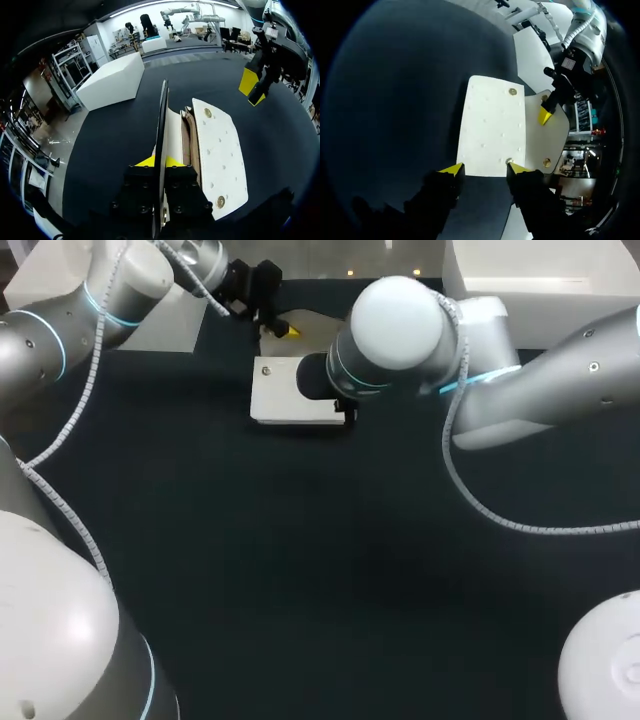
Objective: Pick up the bag, open it, inspect its contents, close it, and place it on the opposite side
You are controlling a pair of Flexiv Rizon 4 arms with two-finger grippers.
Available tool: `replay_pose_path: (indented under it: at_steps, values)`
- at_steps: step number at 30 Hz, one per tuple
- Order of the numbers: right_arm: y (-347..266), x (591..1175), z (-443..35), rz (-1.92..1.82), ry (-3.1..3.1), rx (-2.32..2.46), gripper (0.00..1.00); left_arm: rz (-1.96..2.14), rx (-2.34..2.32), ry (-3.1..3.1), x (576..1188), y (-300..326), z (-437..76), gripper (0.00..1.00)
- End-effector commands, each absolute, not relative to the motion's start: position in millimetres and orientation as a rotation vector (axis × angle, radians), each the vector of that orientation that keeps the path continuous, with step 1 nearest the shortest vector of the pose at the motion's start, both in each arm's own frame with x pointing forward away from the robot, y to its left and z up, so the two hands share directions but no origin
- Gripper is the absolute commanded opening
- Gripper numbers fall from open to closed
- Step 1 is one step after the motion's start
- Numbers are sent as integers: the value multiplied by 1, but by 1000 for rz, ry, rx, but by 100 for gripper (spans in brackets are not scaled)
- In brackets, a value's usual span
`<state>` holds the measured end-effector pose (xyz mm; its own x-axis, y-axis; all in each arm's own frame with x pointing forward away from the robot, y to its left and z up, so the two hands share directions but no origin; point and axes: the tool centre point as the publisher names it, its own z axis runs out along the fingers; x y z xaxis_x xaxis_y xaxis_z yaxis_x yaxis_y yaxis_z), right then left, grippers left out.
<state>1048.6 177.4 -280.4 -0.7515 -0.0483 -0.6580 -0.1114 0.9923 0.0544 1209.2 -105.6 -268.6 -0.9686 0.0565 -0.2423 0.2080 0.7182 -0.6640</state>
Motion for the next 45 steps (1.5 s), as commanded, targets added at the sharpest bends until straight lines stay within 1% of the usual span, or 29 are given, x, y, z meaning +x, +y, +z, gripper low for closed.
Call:
replay_pose_path:
  at_steps: [1, 11, 13, 27, 32, 35, 45]
  values:
    - [179, 1053, -269, 102, 2444, -125, 0, -1090, 239, 2776, 1208, -97, -245, 0]
    - [185, 1076, -247, 137, 2567, -149, 0, -1099, 217, 2811, 1191, -92, -220, 0]
    - [185, 1087, -245, 95, 2582, -157, 0, -1090, 208, 2827, 1191, -90, -216, 0]
    - [185, 1087, -245, 95, 2582, -157, 0, -1090, 208, 2827, 1191, -90, -216, 0]
    - [189, 1099, -219, 80, 2545, -81, 0, -1124, 167, 2825, 1196, -88, -217, 0]
    - [192, 1108, -212, 68, 2523, -59, 0, -1127, 157, 2831, 1195, -88, -214, 0]
    - [206, 1138, -224, 31, 2566, -54, 0, -1097, 78, 2850, 1189, -92, -203, 0]
